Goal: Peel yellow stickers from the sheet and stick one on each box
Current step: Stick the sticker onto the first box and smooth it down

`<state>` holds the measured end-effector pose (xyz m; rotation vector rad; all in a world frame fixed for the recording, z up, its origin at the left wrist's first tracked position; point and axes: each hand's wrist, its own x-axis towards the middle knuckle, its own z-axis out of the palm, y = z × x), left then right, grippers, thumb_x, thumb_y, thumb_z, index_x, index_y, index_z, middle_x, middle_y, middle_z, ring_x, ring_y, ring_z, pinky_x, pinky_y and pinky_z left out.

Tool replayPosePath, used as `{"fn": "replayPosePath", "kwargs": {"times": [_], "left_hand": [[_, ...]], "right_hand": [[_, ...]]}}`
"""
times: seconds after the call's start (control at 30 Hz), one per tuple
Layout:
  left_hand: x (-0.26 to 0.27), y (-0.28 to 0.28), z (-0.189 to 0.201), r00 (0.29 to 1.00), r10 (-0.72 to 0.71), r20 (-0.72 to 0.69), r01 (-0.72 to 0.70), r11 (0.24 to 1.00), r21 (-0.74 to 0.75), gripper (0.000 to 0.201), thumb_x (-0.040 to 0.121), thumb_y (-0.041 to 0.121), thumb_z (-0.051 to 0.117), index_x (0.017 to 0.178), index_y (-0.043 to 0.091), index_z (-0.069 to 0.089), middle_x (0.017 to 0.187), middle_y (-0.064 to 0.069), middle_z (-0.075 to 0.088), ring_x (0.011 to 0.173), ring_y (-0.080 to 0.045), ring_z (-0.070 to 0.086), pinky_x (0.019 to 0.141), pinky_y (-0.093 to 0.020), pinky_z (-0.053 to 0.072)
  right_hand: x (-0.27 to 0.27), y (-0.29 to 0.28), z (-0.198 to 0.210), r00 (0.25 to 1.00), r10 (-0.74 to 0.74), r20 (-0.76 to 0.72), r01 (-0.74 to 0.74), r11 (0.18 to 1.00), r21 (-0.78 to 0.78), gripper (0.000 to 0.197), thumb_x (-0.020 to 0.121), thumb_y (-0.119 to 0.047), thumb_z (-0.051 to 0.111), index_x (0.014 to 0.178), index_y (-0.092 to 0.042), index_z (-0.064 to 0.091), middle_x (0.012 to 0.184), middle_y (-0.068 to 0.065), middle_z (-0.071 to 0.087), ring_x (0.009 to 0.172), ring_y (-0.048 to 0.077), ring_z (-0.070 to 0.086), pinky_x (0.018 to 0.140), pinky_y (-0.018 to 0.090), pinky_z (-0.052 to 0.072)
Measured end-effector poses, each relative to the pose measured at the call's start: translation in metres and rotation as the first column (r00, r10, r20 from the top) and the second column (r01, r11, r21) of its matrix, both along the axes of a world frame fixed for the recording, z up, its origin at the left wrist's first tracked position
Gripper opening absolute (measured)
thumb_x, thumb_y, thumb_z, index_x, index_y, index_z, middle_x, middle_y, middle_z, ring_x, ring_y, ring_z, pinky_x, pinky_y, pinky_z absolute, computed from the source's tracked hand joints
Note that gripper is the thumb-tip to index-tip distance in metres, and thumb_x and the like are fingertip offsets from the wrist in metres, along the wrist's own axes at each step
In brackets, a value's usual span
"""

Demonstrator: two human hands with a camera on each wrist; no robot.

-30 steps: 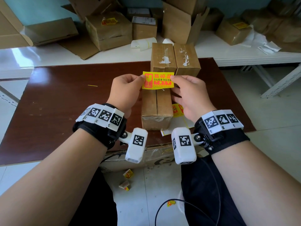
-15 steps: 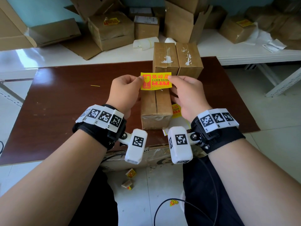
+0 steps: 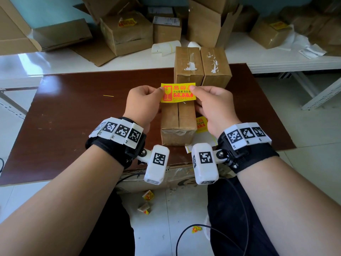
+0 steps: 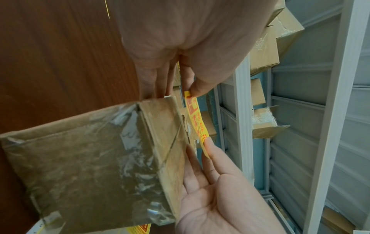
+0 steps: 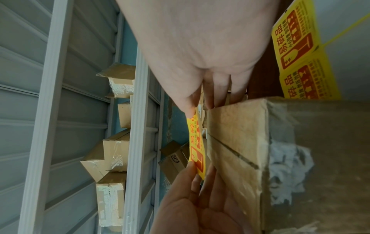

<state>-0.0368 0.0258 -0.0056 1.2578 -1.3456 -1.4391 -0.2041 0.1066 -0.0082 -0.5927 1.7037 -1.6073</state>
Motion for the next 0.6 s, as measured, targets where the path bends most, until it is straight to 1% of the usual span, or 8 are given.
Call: {"fn": "replayPosePath", "kwargs": {"times": [0.17, 0.23, 0.3, 0.37, 0.4, 0.47, 0.53, 0.6], "left_hand": [[0.0009, -0.0016, -0.0028, 1.0, 0.008, 0.024, -0.008, 1.0, -0.002, 0.028, 0.09, 0.034, 0.074, 0.067, 0.022, 0.063, 0.077, -0.013, 0.063, 0.072, -0.026, 0.058, 0.072, -0.046, 0.058], [0.0007, -0.001, -0.0029, 1.0, 0.002, 0.027, -0.002, 1.0, -0.001, 0.028, 0.092, 0.033, 0.074, 0.068, 0.021, 0.064, 0.078, -0.013, 0.064, 0.073, -0.026, 0.06, 0.078, -0.054, 0.064], [0.0002, 0.0002, -0.0023, 0.999, 0.0, 0.032, 0.0, 1.0, -0.003, 0.028, 0.094, 0.03, 0.074, 0.071, 0.019, 0.065, 0.078, -0.012, 0.064, 0.074, -0.025, 0.061, 0.084, -0.057, 0.064], [-0.0007, 0.0009, -0.002, 0.999, 0.004, 0.036, -0.004, 1.0, -0.003, 0.03, 0.096, 0.027, 0.074, 0.07, 0.017, 0.064, 0.073, -0.01, 0.063, 0.072, -0.025, 0.06, 0.077, -0.052, 0.064], [-0.0009, 0.0012, -0.0017, 0.999, 0.004, 0.037, -0.004, 1.0, -0.005, 0.031, 0.096, 0.026, 0.074, 0.068, 0.018, 0.063, 0.069, -0.007, 0.062, 0.07, -0.025, 0.059, 0.072, -0.046, 0.061], [-0.001, 0.0012, -0.0019, 0.999, 0.007, 0.043, -0.007, 1.0, -0.006, 0.033, 0.096, 0.026, 0.075, 0.066, 0.019, 0.063, 0.066, -0.005, 0.061, 0.068, -0.024, 0.057, 0.069, -0.041, 0.054], [-0.0001, 0.0009, -0.0017, 0.999, 0.008, 0.053, -0.008, 1.0, -0.002, 0.032, 0.095, 0.027, 0.076, 0.067, 0.018, 0.064, 0.069, -0.008, 0.062, 0.068, -0.024, 0.057, 0.07, -0.044, 0.056], [0.0014, 0.0011, -0.0007, 0.998, 0.008, 0.065, -0.008, 1.0, 0.003, 0.03, 0.094, 0.03, 0.076, 0.068, 0.019, 0.066, 0.071, -0.009, 0.063, 0.069, -0.025, 0.059, 0.075, -0.053, 0.062]], "right_hand": [[0.0012, -0.0018, -0.0036, 0.999, -0.015, -0.032, 0.015, 1.0, 0.0, 0.008, 0.093, -0.025, 0.09, 0.089, -0.02, 0.085, 0.098, -0.001, 0.086, 0.109, 0.02, 0.08, 0.106, 0.051, 0.062], [0.0018, -0.0018, -0.004, 0.998, -0.027, -0.048, 0.027, 1.0, 0.003, 0.007, 0.093, -0.024, 0.09, 0.089, -0.02, 0.085, 0.095, -0.002, 0.086, 0.105, 0.018, 0.081, 0.104, 0.05, 0.064], [0.0015, -0.002, -0.0047, 0.997, -0.05, -0.06, 0.05, 0.999, 0.007, 0.008, 0.093, -0.023, 0.09, 0.088, -0.02, 0.085, 0.091, -0.002, 0.085, 0.098, 0.016, 0.081, 0.102, 0.05, 0.065], [0.0008, -0.0024, -0.006, 0.997, -0.062, -0.054, 0.063, 0.998, 0.012, 0.008, 0.093, -0.023, 0.09, 0.087, -0.021, 0.085, 0.091, -0.002, 0.085, 0.097, 0.016, 0.081, 0.102, 0.05, 0.065], [0.0005, -0.0031, -0.0072, 0.997, -0.062, -0.041, 0.063, 0.998, 0.011, 0.008, 0.092, -0.023, 0.091, 0.087, -0.02, 0.085, 0.092, -0.001, 0.086, 0.1, 0.018, 0.081, 0.103, 0.051, 0.065], [0.0002, -0.0038, -0.0084, 0.998, -0.059, -0.022, 0.059, 0.998, 0.012, 0.008, 0.091, -0.023, 0.091, 0.087, -0.02, 0.085, 0.094, 0.001, 0.086, 0.104, 0.022, 0.081, 0.104, 0.052, 0.064], [0.0004, -0.0044, -0.0086, 0.998, -0.057, -0.018, 0.057, 0.998, 0.011, 0.008, 0.091, -0.023, 0.091, 0.088, -0.019, 0.085, 0.095, 0.002, 0.086, 0.104, 0.022, 0.081, 0.104, 0.053, 0.064], [0.0001, -0.0047, -0.0091, 0.998, -0.055, -0.015, 0.055, 0.998, 0.009, 0.008, 0.091, -0.023, 0.091, 0.089, -0.019, 0.085, 0.095, 0.002, 0.086, 0.105, 0.022, 0.081, 0.105, 0.052, 0.064]]}}
